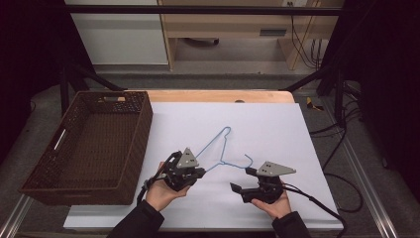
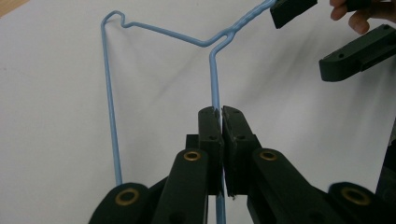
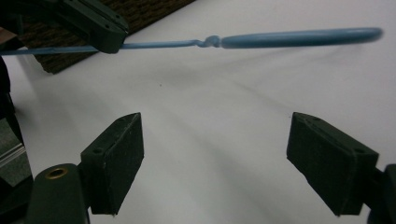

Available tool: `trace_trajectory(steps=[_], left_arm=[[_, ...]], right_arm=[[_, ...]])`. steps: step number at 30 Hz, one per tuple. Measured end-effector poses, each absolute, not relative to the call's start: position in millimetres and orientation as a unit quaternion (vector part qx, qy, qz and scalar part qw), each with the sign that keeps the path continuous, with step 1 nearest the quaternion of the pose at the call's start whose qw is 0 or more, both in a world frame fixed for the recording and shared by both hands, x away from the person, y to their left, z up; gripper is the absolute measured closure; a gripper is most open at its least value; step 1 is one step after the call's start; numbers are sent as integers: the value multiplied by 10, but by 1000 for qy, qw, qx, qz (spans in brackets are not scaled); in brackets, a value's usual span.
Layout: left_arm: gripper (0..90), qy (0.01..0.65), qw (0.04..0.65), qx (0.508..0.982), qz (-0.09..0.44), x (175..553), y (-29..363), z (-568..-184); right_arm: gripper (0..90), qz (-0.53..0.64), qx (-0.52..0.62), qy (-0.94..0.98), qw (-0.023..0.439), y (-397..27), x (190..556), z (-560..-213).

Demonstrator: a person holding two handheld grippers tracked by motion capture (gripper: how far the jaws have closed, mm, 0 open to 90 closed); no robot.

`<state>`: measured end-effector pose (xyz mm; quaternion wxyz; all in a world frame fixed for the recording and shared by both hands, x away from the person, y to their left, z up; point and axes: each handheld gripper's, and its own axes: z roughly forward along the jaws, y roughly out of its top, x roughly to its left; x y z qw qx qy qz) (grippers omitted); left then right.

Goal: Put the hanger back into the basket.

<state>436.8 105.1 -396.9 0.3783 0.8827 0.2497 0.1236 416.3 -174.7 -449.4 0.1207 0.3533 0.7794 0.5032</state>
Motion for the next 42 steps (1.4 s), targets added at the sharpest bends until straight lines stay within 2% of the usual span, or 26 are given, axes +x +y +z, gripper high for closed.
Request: trace_trajectory(steps=[8,30,32,34,35,37,38,42], left_arm=[[875,253,384,879,126,4361,1066,-3945],[875,253,381,880,127,4352,1042,-3969],[875,253,381,880,127,4351,1042,-3973],[875,253,379,881,127,4351,1041,-3975],[875,252,378,882,126,4350,1035,-3983],[875,251,377,883,125,4349,1028,-3991],[875,249,373,885,124,4350,1018,-4003],[875,251,370,886,121,4349,1007,-4026]], right_arm=[[232,513,349,775,123,-1657,4221,-4461],[441,551,365,741,120,-1559,4380,-4442],[496,554,362,740,121,-1543,4391,-4436],[510,555,362,739,121,-1540,4392,-4433],[557,557,362,738,120,-1538,4396,-4431],[570,556,362,739,120,-1539,4400,-4432],[619,556,361,739,121,-1538,4404,-4435],[711,556,356,741,122,-1542,4408,-4433]])
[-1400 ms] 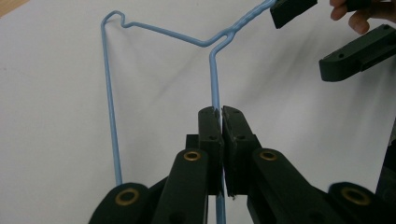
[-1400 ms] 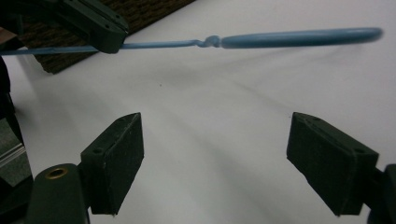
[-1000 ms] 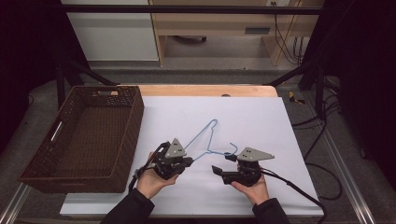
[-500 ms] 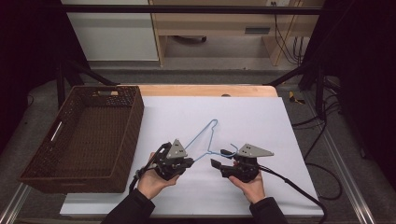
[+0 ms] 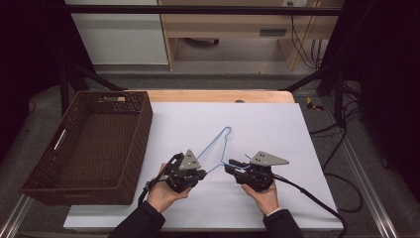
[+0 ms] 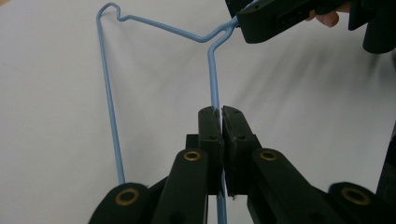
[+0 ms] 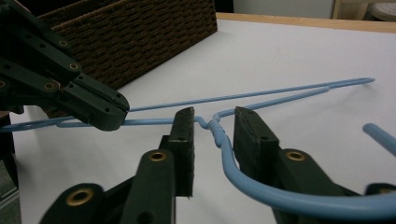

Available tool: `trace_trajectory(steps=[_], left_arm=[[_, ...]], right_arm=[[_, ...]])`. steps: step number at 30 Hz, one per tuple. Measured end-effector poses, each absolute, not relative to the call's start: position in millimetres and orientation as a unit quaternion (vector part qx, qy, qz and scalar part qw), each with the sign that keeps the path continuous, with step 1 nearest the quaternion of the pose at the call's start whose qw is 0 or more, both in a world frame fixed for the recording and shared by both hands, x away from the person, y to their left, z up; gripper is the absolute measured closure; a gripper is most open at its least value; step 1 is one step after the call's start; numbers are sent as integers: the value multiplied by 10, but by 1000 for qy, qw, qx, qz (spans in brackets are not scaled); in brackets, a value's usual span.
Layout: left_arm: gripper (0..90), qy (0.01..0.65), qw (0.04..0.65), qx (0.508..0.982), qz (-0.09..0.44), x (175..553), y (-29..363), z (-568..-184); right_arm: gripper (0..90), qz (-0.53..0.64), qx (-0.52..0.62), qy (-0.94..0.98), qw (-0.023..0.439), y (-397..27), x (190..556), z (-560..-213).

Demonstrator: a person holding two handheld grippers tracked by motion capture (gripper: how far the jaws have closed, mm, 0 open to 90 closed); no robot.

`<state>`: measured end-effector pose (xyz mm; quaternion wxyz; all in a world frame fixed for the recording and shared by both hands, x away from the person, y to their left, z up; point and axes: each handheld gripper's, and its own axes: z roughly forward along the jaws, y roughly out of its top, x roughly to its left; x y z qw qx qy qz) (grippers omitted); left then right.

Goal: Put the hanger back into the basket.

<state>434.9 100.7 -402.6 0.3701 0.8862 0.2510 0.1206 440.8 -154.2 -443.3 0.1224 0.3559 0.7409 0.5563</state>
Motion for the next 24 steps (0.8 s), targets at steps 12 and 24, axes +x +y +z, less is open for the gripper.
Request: trace_trajectory(steps=[12,24], left_arm=[[873,250,355,894,113,4361,982,-4088],[489,256,337,896,136,4366,899,-4077]], right_arm=[[852,552,346,749,121,-1539,4408,-4443],[856,542,344,756,127,-1523,4396,-4457]])
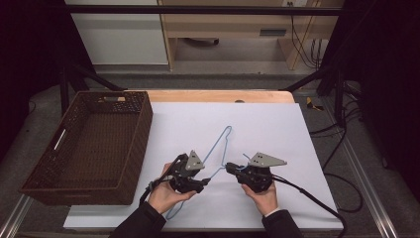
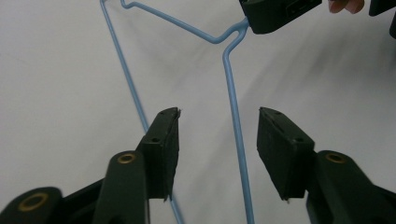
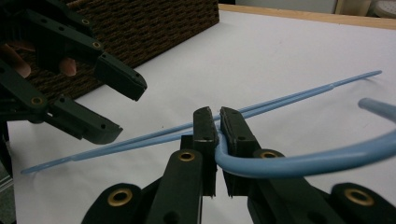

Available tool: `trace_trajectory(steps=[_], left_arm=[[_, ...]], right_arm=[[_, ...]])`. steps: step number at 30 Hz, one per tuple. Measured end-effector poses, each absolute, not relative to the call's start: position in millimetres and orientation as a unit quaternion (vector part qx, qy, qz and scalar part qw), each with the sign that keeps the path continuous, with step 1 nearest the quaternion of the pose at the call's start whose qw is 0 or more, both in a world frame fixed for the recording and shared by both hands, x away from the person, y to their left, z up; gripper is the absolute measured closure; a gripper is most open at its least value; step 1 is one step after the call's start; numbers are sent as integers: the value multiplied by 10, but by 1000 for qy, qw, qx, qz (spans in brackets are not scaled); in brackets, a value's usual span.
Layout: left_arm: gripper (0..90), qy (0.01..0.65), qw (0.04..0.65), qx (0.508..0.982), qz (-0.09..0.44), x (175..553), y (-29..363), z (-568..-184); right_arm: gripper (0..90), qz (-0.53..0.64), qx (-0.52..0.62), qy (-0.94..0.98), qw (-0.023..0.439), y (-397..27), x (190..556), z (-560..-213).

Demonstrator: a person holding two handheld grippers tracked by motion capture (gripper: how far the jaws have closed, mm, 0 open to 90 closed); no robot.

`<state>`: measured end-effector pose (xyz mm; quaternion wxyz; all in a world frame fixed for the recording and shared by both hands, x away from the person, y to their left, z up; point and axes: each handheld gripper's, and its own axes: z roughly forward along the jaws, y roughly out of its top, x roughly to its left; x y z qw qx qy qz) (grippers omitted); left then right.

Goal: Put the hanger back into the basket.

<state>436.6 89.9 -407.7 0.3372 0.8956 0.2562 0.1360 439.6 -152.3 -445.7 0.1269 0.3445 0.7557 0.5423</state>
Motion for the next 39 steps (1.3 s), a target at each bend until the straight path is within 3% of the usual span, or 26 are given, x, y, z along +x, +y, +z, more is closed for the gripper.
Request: trace_trajectory(steps=[8,23,33,39], left_arm=[[492,248,288,915,134,4375,678,-4224],[822,251,274,916,151,4362,536,-4310],[869,290,288,900,154,4366,565,-4276],[872,301,300,889,171,4365,645,-4223]], right_arm=[[856,541,346,756,131,-1533,4386,-4438],[855,542,346,755,132,-1538,4376,-4425],[847,541,348,754,135,-1530,4365,-4417],[711,547,344,751,134,-1576,4330,-4360]])
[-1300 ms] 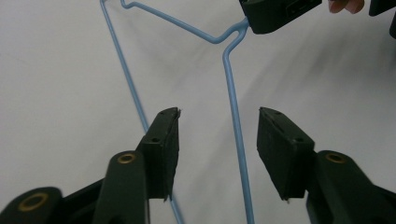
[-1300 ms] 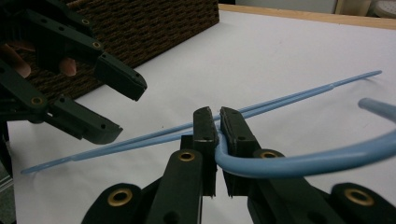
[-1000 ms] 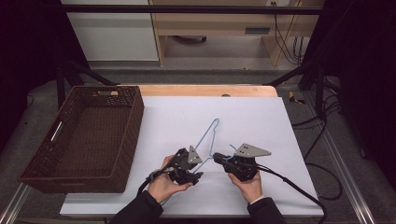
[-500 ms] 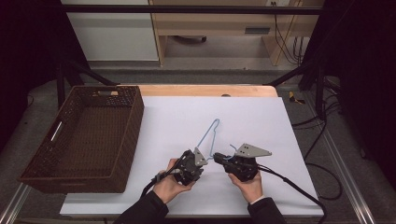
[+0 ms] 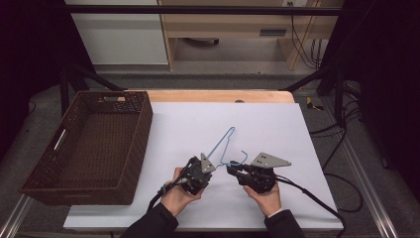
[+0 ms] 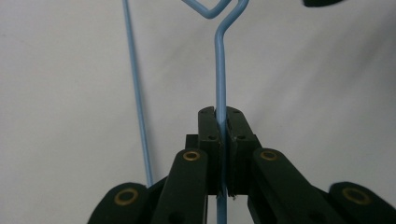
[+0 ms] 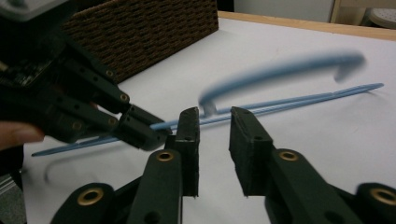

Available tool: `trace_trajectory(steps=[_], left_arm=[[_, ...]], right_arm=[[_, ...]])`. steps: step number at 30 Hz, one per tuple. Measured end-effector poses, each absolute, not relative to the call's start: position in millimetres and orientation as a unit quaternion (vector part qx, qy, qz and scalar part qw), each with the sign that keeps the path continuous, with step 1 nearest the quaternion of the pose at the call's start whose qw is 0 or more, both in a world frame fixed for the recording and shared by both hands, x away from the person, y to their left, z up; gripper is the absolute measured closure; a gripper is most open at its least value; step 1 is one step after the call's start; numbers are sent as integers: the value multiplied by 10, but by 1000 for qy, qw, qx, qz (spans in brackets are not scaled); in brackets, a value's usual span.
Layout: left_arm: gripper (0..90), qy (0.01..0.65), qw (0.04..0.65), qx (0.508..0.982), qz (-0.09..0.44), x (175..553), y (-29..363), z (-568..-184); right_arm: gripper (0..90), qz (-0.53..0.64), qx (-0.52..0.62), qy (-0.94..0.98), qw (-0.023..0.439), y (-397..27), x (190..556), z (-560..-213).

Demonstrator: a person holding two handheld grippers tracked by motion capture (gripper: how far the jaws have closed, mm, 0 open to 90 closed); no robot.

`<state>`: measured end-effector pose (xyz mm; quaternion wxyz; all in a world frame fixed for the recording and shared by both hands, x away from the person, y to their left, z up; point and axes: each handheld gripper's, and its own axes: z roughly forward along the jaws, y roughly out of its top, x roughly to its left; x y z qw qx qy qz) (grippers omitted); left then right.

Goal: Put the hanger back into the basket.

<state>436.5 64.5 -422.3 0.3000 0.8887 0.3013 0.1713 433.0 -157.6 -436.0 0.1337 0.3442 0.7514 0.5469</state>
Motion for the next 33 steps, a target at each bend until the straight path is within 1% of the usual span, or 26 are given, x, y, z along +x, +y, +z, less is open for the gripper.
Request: trace_trajectory(steps=[1,2,3,6,14,18,19,20,21,24,25,29,33], left_arm=[[872,299,302,890,168,4374,676,-4200],[872,299,302,890,168,4374,676,-4200],[873,301,305,888,168,4377,701,-4179],[873,303,315,883,170,4382,774,-4118],[874,312,337,870,180,4397,961,-3949],[874,311,356,863,179,4390,1075,-3826],[874,311,356,863,179,4390,1075,-3826],[874,309,359,863,178,4384,1094,-3798],[874,307,369,860,175,4369,1130,-3746],[874,300,379,859,169,4355,1165,-3697],[874,295,385,859,164,4337,1192,-3652],[873,279,394,861,158,4307,1221,-3578],[874,263,396,865,157,4290,1240,-3502]], right_arm=[[686,547,342,752,131,-1590,4321,-4352],[686,547,342,752,131,-1590,4321,-4352],[653,547,343,753,129,-1618,4301,-4336],[606,548,342,752,132,-1704,4263,-4309],[546,548,360,741,144,-2007,4210,-4245],[442,535,370,744,152,-2184,4166,-4249],[403,534,372,744,154,-2222,4162,-4252],[403,534,372,744,154,-2222,4162,-4252],[317,526,379,744,163,-2303,4157,-4251],[196,515,385,746,173,-2387,4153,-4248],[170,511,390,746,175,-2413,4152,-4249],[130,500,404,744,184,-2521,4150,-4265],[114,497,413,740,186,-2562,4153,-4278]])
